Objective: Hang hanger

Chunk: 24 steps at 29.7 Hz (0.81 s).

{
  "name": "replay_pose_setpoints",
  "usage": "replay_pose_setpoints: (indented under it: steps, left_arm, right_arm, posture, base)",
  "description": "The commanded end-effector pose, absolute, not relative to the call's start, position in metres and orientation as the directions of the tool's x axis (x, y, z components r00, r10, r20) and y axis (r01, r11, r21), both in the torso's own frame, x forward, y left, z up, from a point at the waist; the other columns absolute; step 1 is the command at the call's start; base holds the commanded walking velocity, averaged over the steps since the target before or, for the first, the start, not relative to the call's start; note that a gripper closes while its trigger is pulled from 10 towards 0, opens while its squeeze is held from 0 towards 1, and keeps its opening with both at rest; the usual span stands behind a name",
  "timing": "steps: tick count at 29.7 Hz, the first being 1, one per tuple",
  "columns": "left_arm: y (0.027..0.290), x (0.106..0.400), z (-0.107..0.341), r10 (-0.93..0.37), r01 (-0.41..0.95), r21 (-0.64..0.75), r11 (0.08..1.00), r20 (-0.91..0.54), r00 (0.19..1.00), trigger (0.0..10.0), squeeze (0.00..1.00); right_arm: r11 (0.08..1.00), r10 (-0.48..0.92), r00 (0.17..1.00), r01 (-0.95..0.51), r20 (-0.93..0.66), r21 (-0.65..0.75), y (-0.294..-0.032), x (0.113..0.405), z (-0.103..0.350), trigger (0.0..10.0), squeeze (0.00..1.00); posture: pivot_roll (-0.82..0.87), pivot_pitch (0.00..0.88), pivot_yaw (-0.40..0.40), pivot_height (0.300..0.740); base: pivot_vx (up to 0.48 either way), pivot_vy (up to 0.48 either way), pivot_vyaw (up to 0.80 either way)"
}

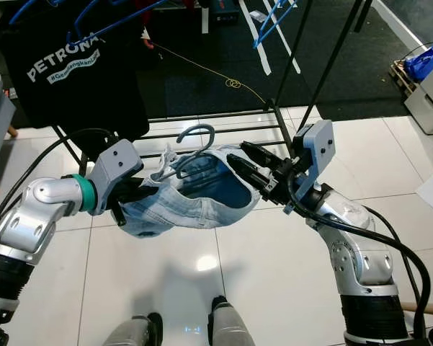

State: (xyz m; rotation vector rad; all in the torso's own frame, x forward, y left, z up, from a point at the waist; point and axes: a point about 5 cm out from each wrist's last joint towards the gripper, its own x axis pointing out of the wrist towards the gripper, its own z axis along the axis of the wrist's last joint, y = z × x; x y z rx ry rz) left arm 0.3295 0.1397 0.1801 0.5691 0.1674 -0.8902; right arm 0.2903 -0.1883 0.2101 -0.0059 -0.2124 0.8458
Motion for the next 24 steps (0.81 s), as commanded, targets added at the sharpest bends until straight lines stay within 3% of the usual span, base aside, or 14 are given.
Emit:
replay_pose_setpoints:
  steps: [1, 5, 7, 12, 13, 14, 21, 22, 24]
  left_arm:
    - [0.133, 0.324, 0.189, -0.739, 0.791, 0.444, 0.422, -0.336, 0.583, 0.0, 0.0]
    - [0.131, 0.321, 0.191, -0.76, 0.798, 0.468, 0.379, -0.334, 0.557, 0.0, 0.0]
    - [0.127, 0.316, 0.195, -0.804, 0.81, 0.496, 0.313, -0.315, 0.504, 0.0, 0.0]
    - [0.125, 0.314, 0.197, -0.819, 0.814, 0.501, 0.295, -0.307, 0.485, 0.0, 0.0]
    - [0.122, 0.312, 0.199, -0.832, 0.819, 0.503, 0.277, -0.301, 0.466, 0.0, 0.0]
    - [0.12, 0.311, 0.2, -0.84, 0.822, 0.504, 0.265, -0.298, 0.453, 0.0, 0.0]
    - [0.12, 0.312, 0.201, -0.846, 0.828, 0.504, 0.244, -0.307, 0.436, 0.0, 0.0]
    - [0.12, 0.312, 0.201, -0.848, 0.83, 0.504, 0.24, -0.307, 0.432, 0.0, 0.0]
    - [0.119, 0.312, 0.201, -0.852, 0.832, 0.505, 0.231, -0.309, 0.424, 0.0, 0.0]
  right_arm:
    - [0.642, 0.761, 0.617, -0.76, 0.2, -0.097, -0.193, 0.29, 0.21, 10.0, 0.0]
    - [0.625, 0.776, 0.599, -0.773, 0.198, -0.111, -0.195, 0.29, 0.21, 10.0, 0.0]
    - [0.599, 0.798, 0.574, -0.789, 0.186, -0.135, -0.196, 0.29, 0.211, 10.0, 0.0]
    - [0.585, 0.808, 0.56, -0.8, 0.18, -0.136, -0.196, 0.29, 0.211, 10.0, 0.0]
    - [0.553, 0.83, 0.531, -0.823, 0.172, -0.13, -0.193, 0.288, 0.212, 10.0, 0.58]
    - [0.513, 0.854, 0.492, -0.85, 0.17, -0.119, -0.189, 0.285, 0.213, 10.0, 1.0]
    - [0.44, 0.894, 0.419, -0.888, 0.159, -0.131, -0.181, 0.278, 0.219, 10.0, 0.98]
    - [0.437, 0.896, 0.416, -0.888, 0.154, -0.141, -0.181, 0.278, 0.22, 10.0, 0.0]
    - [0.435, 0.898, 0.414, -0.888, 0.151, -0.15, -0.18, 0.278, 0.22, 10.0, 0.0]
  posture:
    - [-0.07, 0.131, 0.05, 0.74]
    - [-0.07, 0.131, 0.043, 0.74]
    - [-0.07, 0.13, 0.041, 0.74]
    - [-0.07, 0.128, 0.041, 0.74]
    - [-0.06, 0.131, 0.038, 0.74]
    - [-0.06, 0.134, 0.035, 0.74]
    - [-0.07, 0.139, 0.037, 0.74]
    - [-0.07, 0.14, 0.038, 0.74]
    - [-0.07, 0.14, 0.039, 0.74]
  base:
    - [0.0, 0.0, 0.0]
    - [0.0, 0.0, 0.0]
    - [0.0, 0.0, 0.0]
    - [0.0, 0.0, 0.0]
    - [0.0, 0.0, 0.0]
    - [0.0, 0.0, 0.0]
    - [0.0, 0.0, 0.0]
    - [0.0, 0.0, 0.0]
    - [0.0, 0.0, 0.0]
